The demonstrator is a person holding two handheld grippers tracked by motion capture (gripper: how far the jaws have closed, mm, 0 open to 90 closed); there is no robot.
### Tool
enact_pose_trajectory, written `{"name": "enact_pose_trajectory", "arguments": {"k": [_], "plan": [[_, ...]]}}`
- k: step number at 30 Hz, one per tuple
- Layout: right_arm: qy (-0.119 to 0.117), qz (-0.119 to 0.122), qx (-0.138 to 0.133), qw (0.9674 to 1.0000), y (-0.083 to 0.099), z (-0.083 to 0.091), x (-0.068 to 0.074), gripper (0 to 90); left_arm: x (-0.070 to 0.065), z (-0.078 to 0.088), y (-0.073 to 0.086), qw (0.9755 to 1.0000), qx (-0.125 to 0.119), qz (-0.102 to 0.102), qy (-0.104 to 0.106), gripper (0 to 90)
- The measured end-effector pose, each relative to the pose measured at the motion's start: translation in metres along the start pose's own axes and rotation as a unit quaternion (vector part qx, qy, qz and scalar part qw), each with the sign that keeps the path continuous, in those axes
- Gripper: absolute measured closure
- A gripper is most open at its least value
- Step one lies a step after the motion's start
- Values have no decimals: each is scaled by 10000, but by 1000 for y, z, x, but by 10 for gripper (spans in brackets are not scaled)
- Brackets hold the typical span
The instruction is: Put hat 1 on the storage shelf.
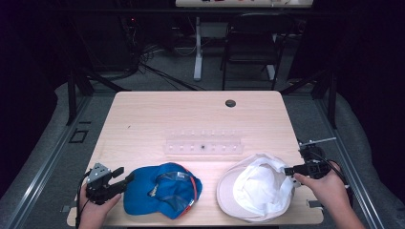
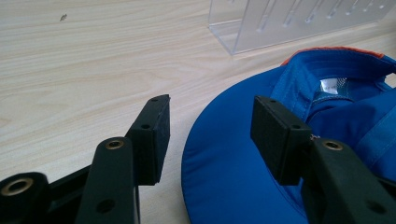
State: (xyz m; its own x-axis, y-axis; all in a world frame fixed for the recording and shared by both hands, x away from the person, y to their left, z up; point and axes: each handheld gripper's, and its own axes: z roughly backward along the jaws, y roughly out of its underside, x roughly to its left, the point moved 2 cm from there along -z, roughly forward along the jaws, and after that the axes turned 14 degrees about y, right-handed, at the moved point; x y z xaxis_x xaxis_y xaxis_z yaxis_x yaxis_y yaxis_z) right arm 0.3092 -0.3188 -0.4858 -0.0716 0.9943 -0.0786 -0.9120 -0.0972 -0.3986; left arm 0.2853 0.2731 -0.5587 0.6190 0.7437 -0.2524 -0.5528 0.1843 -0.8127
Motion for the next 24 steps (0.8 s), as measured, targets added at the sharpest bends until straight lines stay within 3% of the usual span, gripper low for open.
{"name": "enact_pose_trajectory", "arguments": {"k": [5,13,14,19,24], "plan": [[-118,-79,281,9995,-1,-4,3,550,0,-1,0,10000,-2,-8,-9,479],[53,28,602,9982,-3,-10,3,596,0,-1,0,10000,24,-20,-8,484],[34,-103,579,9983,-4,-13,4,600,0,-1,0,10000,24,-22,-9,484],[-3,-72,851,9963,-5,-16,3,667,0,0,0,10000,31,-24,-13,485],[-58,-246,978,9949,-8,-14,5,713,0,0,0,10000,20,-17,-12,485]]}}
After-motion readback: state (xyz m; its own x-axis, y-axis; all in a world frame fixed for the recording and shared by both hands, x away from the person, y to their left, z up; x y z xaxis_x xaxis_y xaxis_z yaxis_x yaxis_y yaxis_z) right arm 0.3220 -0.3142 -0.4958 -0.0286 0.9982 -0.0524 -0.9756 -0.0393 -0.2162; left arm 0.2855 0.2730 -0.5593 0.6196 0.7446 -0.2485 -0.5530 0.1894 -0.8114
